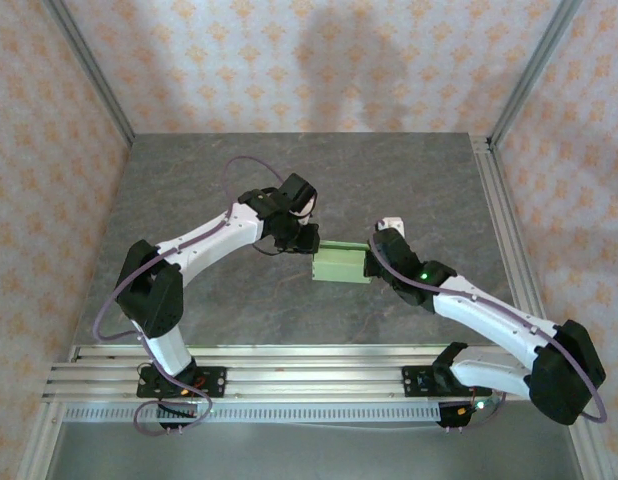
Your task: Fold the paper box
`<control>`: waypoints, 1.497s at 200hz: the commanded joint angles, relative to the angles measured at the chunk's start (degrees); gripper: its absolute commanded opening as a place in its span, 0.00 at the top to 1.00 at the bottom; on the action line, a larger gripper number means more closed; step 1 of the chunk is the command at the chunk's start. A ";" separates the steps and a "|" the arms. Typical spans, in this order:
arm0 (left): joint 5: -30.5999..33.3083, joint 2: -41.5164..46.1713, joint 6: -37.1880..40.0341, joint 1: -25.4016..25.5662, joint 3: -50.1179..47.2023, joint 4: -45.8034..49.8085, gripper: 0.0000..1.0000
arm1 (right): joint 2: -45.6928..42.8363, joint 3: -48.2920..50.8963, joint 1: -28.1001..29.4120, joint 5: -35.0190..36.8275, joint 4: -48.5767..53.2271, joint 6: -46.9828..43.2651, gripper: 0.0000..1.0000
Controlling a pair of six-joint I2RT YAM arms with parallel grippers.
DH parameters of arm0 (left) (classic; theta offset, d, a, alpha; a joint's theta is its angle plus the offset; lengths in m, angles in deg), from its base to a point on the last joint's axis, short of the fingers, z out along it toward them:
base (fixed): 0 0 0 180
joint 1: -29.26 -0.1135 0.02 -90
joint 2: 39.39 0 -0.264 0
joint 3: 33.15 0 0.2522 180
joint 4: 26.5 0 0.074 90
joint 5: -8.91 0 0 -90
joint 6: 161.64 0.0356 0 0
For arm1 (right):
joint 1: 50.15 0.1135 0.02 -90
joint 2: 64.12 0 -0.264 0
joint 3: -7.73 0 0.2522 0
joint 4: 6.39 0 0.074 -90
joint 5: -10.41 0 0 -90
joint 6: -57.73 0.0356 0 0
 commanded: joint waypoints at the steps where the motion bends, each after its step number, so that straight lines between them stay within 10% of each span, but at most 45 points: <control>1: 2.25 1.73 1.24 0.44 2.48 3.35 0.89 | 0.56 -1.63 0.40 0.51 2.33 0.69 0.98; 299: -14.38 0.15 -14.36 -0.46 1.09 -10.01 1.00 | 2.15 -2.15 0.40 1.20 2.52 -3.44 0.98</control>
